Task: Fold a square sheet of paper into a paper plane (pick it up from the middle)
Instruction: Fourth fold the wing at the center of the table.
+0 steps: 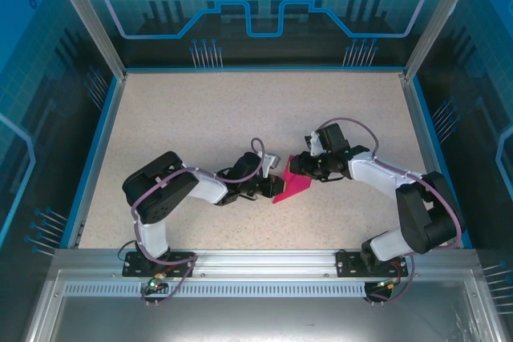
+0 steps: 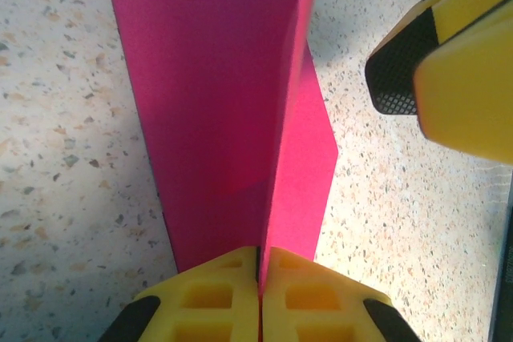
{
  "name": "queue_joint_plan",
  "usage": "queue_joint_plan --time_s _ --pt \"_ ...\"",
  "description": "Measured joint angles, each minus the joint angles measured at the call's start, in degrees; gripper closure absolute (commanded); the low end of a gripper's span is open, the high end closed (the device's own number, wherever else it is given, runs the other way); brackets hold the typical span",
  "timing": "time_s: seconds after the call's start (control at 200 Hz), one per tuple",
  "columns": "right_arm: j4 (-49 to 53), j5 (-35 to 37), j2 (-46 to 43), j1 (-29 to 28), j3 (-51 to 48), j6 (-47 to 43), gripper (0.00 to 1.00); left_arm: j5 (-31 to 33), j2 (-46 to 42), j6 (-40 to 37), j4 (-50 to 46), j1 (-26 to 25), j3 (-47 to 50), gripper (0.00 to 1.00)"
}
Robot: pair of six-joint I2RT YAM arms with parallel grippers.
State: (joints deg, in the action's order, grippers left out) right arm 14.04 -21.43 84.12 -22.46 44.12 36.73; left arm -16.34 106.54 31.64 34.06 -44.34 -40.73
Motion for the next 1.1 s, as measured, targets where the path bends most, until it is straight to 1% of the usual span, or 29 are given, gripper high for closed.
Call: queue_joint_plan --time_s 0.23,0.48,0.665,0.81,1.095 --pt "-1.01 0.13 1.46 0.00 -1.07 0.31 0.60 -0.28 0.00 1.42 -3.80 0.00 -1.14 0.94" --pt "-2.19 0.13 5.14 -0.02 -1.05 0.55 0.59 -0.74 0.00 4.09 -3.91 0.39 -1.14 0.94" --pt "-3.08 0.13 7.19 -0.02 -0.98 0.90 0.56 -2.19 0.02 5.77 -4.87 1.25 -1.66 0.93" --pt "-3.65 0.07 8.79 -0.02 -0.70 1.31 0.53 -3.06 0.02 5.99 -5.77 1.51 -2.49 0.93" --pt "-4.70 -0.07 9.62 -0.02 -0.35 1.84 0.52 -3.37 0.22 5.97 -7.63 1.51 -3.39 0.93"
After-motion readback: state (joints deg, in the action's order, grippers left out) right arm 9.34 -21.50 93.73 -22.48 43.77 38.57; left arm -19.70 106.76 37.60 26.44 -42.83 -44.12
